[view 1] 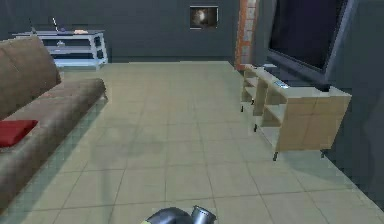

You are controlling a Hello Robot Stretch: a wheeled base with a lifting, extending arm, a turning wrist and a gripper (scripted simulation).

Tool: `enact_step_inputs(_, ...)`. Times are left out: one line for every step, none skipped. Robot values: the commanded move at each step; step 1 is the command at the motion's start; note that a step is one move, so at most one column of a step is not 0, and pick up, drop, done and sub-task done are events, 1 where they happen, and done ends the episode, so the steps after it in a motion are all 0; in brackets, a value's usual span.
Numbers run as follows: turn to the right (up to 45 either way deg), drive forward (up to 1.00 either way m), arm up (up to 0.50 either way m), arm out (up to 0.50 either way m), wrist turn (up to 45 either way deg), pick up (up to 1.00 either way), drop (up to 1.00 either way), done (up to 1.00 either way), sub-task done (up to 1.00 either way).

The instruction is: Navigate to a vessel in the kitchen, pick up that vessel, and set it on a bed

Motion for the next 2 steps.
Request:
enact_step_inputs(18.0,0.00,0.00,0.00,0.0,0.00,0.00,0.00,0.00)
enact_step_inputs(0.0,1.00,0.00,0.00,0.0,0.00,0.00,0.00,0.00)
